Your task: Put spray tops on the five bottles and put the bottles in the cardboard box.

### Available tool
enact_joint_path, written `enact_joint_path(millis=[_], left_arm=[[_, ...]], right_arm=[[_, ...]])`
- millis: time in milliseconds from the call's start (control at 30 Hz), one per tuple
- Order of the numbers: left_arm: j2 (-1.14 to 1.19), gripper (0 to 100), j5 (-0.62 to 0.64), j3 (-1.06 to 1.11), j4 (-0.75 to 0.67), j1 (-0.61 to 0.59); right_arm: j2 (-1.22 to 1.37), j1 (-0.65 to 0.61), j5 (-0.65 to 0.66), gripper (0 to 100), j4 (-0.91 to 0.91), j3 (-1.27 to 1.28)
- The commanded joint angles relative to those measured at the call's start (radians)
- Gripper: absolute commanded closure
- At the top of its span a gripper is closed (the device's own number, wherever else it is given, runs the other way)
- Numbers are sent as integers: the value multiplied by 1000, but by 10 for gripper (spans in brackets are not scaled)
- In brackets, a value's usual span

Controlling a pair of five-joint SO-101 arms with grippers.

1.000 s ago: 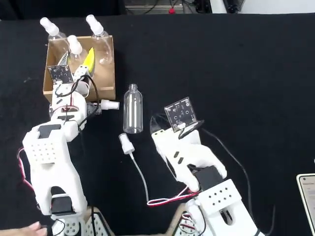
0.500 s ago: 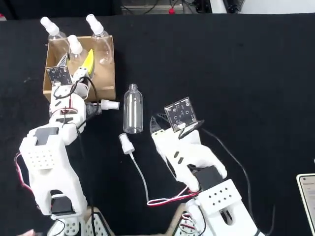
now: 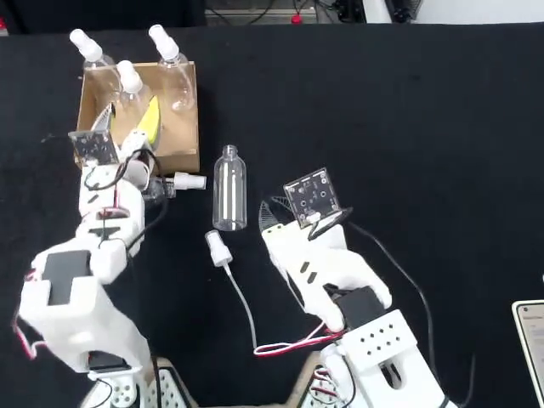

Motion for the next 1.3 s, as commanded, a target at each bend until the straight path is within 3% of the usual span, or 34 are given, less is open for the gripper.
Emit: enact_joint_path(millis=[0, 67, 167, 433, 533, 667, 800, 967, 1100, 1267], left_arm=[[-190, 726, 8, 117, -6, -28], [-267, 726, 8, 176, 9, -25], [-381, 726, 2, 226, 192, -19], [-783, 726, 8, 166, 1046, -64], [-910, 726, 6, 151, 1292, -64], [-1043, 726, 8, 189, 1382, -99], [-1143, 723, -9, 243, 1387, -183], [-1280, 726, -259, 335, 1398, -257], [-1335, 726, -381, 317, 1559, -262], [-1264, 726, -376, 122, 1778, -300]], right_arm=[[-8, 14, 11, 956, -32, -2], [-5, 14, 11, 956, -32, -1], [-5, 14, 11, 956, -32, -1], [-4, 15, 11, 956, -32, 1], [-4, 15, 11, 956, -32, 1], [-13, 14, 11, 956, -32, 15], [-13, 15, 11, 956, -32, 16], [-13, 15, 11, 956, -32, 16], [-13, 15, 11, 956, -32, 18], [-13, 12, 11, 956, -32, 16]])
